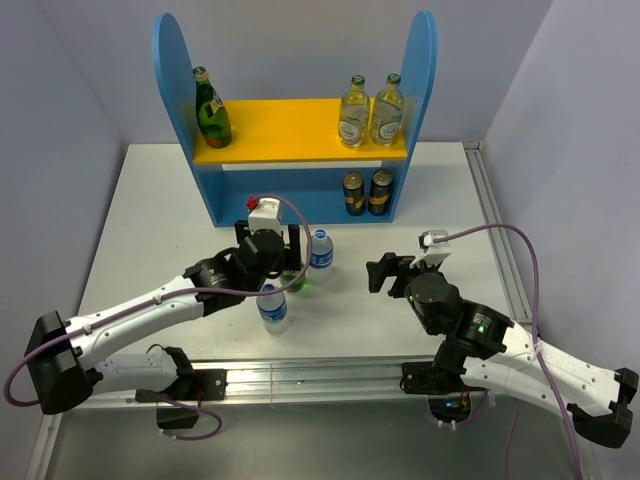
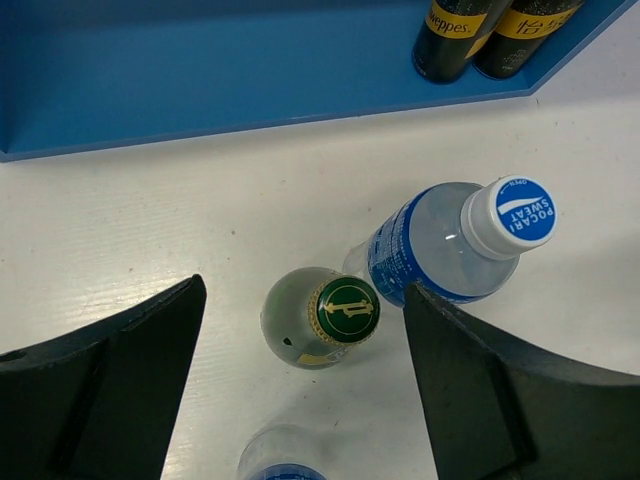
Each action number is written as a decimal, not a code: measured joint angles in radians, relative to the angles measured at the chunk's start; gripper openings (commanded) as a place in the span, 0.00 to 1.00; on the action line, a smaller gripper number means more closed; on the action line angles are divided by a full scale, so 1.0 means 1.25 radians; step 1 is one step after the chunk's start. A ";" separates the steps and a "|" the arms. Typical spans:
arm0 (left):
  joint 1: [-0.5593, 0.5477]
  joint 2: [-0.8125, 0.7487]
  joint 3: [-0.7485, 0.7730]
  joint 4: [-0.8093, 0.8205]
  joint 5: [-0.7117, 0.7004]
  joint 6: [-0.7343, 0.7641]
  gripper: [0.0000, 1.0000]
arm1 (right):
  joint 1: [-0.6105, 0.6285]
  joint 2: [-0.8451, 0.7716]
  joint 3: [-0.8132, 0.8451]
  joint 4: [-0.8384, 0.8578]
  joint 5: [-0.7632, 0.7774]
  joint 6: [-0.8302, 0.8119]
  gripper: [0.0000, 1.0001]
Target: Place and organize the beverage onto the shelf
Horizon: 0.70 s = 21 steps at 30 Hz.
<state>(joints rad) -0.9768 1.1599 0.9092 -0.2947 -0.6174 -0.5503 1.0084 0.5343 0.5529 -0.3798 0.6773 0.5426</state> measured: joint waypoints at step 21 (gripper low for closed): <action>0.000 0.004 -0.099 0.101 0.002 -0.028 0.75 | 0.000 0.000 0.000 -0.002 0.010 0.003 0.98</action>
<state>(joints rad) -0.9768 1.1652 0.7856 -0.1688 -0.6155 -0.5850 1.0084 0.5343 0.5529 -0.3828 0.6895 0.5465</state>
